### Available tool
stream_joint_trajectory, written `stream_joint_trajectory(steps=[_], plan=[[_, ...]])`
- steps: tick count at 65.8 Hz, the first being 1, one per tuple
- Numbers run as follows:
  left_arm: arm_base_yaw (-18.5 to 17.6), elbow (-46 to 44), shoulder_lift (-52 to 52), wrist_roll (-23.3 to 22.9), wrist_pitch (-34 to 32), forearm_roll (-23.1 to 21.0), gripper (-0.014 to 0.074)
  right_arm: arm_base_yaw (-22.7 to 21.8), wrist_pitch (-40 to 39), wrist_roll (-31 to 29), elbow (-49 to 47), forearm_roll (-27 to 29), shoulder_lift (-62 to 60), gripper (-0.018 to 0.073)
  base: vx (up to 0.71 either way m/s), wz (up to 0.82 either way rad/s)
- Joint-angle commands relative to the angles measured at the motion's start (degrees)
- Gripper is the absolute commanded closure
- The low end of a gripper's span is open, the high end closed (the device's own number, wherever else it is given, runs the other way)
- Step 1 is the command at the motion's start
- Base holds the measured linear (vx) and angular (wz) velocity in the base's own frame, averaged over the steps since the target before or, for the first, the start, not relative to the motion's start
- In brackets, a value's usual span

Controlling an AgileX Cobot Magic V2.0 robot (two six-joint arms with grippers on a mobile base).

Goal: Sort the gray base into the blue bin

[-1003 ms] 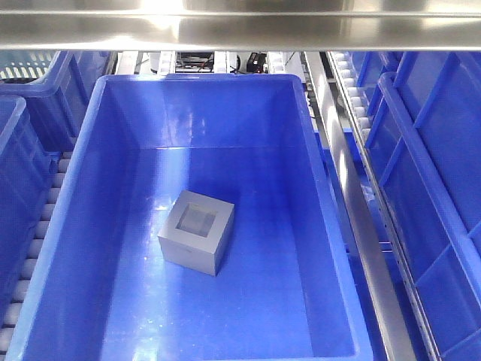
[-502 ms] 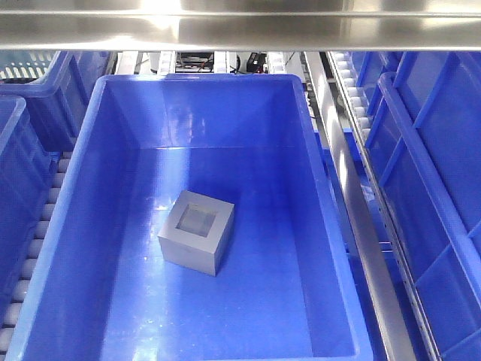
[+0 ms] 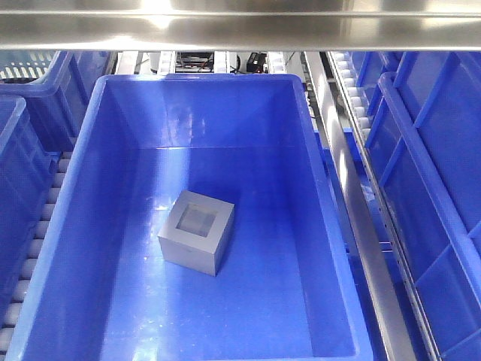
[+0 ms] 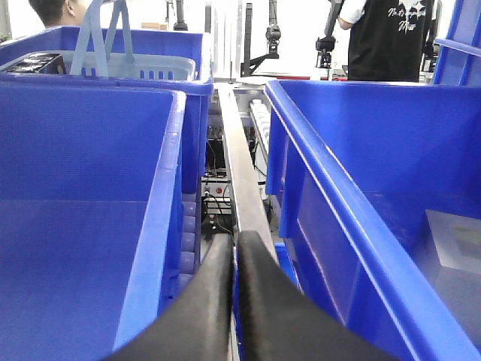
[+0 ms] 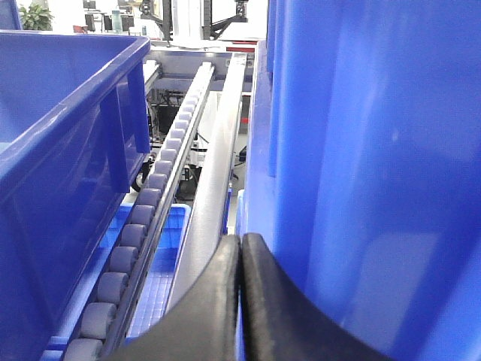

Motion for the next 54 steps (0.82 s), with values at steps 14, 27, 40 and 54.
stream_joint_trajectory(steps=[14, 27, 40, 54], plan=[[-0.3, 1.7, -0.9, -0.6, -3.9, -0.1, 0.0602, 0.0, -4.4, -0.3, 0.8, -0.6, -0.7, 0.0568, 0.0, 0.0], [-0.3, 1.7, -0.9, -0.6, -3.9, -0.1, 0.0602, 0.0, -4.4, -0.3, 0.8, -0.6, -0.7, 0.0568, 0.0, 0.0], [-0.3, 1.7, -0.9, -0.6, -3.9, -0.1, 0.0602, 0.0, -4.4, -0.3, 0.8, -0.6, -0.7, 0.0568, 0.0, 0.0], [-0.3, 1.7, -0.9, -0.6, -3.9, -0.1, 0.0602, 0.0, -4.4, -0.3, 0.8, -0.6, -0.7, 0.0568, 0.0, 0.0]])
